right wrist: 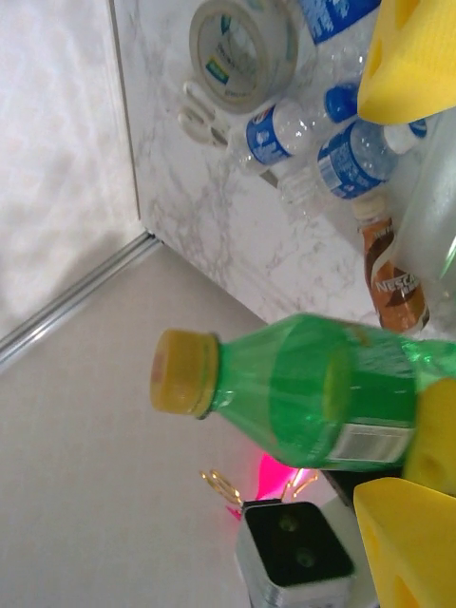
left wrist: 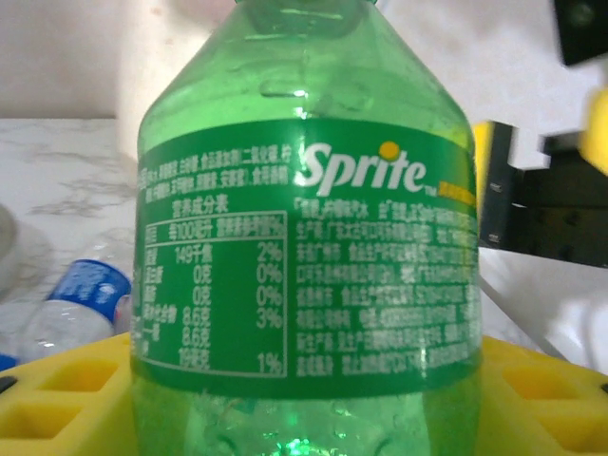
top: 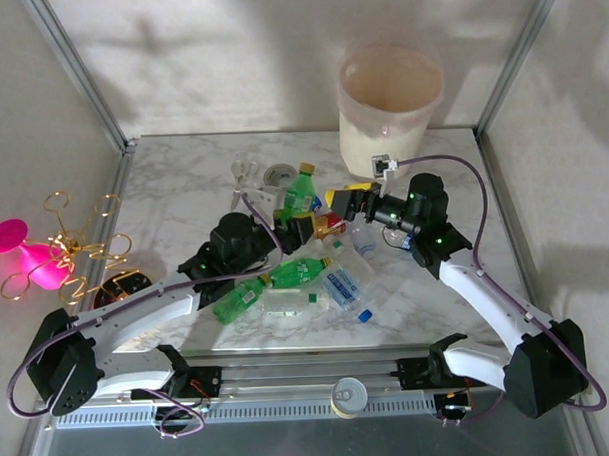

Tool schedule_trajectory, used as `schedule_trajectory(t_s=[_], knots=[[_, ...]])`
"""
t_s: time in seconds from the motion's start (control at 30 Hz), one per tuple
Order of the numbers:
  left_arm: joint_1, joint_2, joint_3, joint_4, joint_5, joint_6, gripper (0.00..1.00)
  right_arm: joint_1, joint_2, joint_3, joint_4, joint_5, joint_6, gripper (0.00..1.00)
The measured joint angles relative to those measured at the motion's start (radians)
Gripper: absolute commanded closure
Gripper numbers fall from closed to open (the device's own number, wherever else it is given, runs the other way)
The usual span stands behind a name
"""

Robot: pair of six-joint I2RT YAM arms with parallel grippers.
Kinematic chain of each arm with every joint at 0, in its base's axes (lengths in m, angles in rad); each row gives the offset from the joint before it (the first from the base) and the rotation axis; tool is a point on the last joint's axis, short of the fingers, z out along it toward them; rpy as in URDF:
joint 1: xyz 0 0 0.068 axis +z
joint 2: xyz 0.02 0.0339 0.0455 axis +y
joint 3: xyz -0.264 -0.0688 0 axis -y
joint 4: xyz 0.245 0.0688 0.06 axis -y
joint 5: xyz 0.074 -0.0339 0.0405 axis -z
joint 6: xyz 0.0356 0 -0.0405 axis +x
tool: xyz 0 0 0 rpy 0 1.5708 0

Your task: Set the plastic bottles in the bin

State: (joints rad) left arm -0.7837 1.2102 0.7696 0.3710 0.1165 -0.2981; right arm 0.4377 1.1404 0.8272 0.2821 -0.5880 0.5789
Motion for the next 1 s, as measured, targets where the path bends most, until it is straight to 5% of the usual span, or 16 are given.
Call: schedule_trajectory(t_s=[0.4, 0.63, 0.9, 1.0], knots=[[-0.110, 0.076, 0.032, 0.001, -0.016, 0.056, 0.51, 0.077, 0.061, 0.007, 0.029, -0.019, 0.017, 0.13], [-0.118, 0.081, 0.035, 0.000, -0.041, 0.060, 0.46, 0.087, 0.073, 0.008, 0.048, -0.024, 0.022, 0.36], [-0.126, 0.079, 0.034, 0.022, -0.081, 0.056, 0.05, 0.089, 0.076, 0.009, 0.043, 0.010, 0.028, 0.48], [-0.127, 0.058, 0.016, 0.052, -0.126, 0.047, 0.00, 0.087, 0.082, 0.022, 0.000, 0.060, 0.023, 0.49]])
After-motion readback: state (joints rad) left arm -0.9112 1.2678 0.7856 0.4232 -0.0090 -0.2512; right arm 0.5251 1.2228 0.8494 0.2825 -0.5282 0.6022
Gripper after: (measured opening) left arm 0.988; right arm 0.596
